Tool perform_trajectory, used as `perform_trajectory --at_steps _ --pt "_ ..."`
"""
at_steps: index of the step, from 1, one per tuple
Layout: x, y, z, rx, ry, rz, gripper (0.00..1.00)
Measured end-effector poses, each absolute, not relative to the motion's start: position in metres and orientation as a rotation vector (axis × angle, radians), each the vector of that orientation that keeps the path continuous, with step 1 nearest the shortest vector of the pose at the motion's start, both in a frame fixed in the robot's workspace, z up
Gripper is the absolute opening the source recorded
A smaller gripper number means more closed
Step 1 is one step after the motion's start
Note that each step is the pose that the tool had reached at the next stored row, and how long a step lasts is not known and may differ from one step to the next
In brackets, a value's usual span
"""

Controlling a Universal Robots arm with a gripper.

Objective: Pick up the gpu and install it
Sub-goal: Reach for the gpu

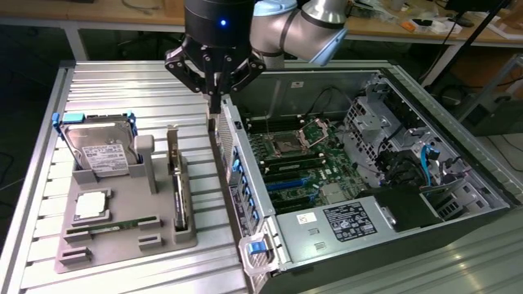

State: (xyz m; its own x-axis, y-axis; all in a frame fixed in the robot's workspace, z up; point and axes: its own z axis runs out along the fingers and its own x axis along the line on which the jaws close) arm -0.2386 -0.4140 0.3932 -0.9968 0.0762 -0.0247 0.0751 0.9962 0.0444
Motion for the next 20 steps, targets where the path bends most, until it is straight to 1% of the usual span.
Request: perform_trajectory --at_steps 20 --pt "-0.282 -0.418 0.393 0.118 3.112 0.068 0.11"
